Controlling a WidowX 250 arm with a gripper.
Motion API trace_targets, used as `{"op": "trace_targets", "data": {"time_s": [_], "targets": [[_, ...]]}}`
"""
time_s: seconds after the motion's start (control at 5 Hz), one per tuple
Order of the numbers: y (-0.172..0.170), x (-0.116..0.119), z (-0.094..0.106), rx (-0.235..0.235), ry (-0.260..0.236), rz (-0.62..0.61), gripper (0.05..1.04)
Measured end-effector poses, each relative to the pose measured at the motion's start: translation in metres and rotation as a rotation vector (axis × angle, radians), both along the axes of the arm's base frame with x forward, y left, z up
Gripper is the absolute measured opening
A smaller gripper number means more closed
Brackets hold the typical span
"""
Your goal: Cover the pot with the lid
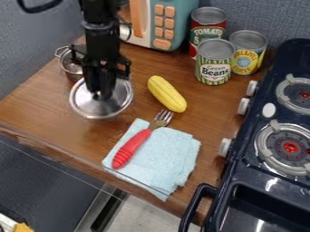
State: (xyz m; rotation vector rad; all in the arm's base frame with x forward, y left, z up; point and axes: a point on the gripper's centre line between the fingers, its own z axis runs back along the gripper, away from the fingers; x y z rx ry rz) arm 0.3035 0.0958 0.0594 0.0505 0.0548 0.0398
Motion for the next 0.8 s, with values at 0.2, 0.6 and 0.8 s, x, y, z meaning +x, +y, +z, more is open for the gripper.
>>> {"op": "trace_targets", "data": {"time_s": [0.2,0.6,0.8], "targets": [[0.001,0.007,0.009,-0.003,-0.013,-0.014,0.269],[0.001,0.017,0.024,-0.008,-0.055,-0.039,0.269],[0.010,0.035,0.019,-0.012,-0.030,-0.043,0.269]]}}
